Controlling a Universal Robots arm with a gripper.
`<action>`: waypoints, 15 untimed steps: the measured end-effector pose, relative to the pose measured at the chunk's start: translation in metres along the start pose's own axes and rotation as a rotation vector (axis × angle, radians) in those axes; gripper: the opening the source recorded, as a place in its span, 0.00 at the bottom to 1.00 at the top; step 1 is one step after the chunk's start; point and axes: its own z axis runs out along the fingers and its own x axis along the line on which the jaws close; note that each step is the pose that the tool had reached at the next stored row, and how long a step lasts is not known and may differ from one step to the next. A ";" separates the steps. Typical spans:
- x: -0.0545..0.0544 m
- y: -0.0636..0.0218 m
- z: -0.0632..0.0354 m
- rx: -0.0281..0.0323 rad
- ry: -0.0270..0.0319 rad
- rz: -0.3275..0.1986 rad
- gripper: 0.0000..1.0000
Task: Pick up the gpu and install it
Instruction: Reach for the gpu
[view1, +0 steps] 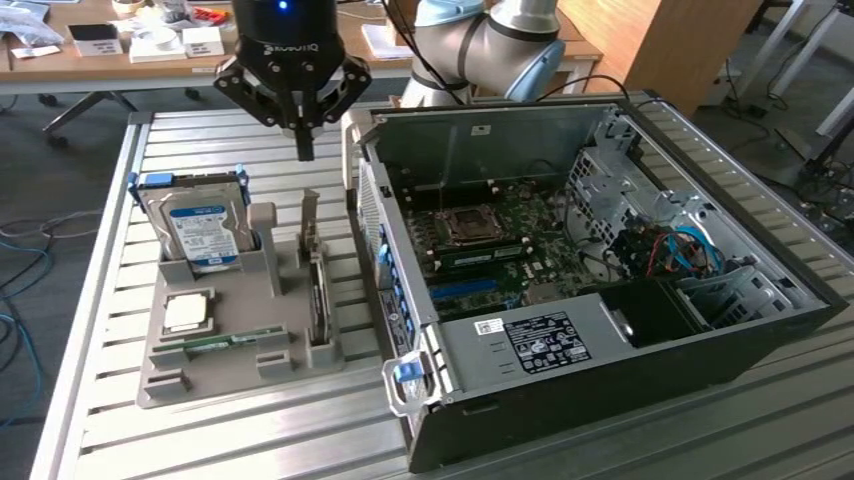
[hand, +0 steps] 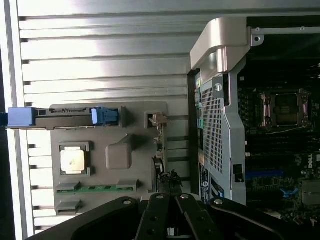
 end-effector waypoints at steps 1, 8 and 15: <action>0.000 0.0000 0.0000 0.0000 0.0000 0.000 0.11; 0.002 -0.0001 -0.0001 0.0001 0.0000 0.000 0.11; 0.003 -0.0002 -0.0001 0.0000 0.0000 0.000 0.11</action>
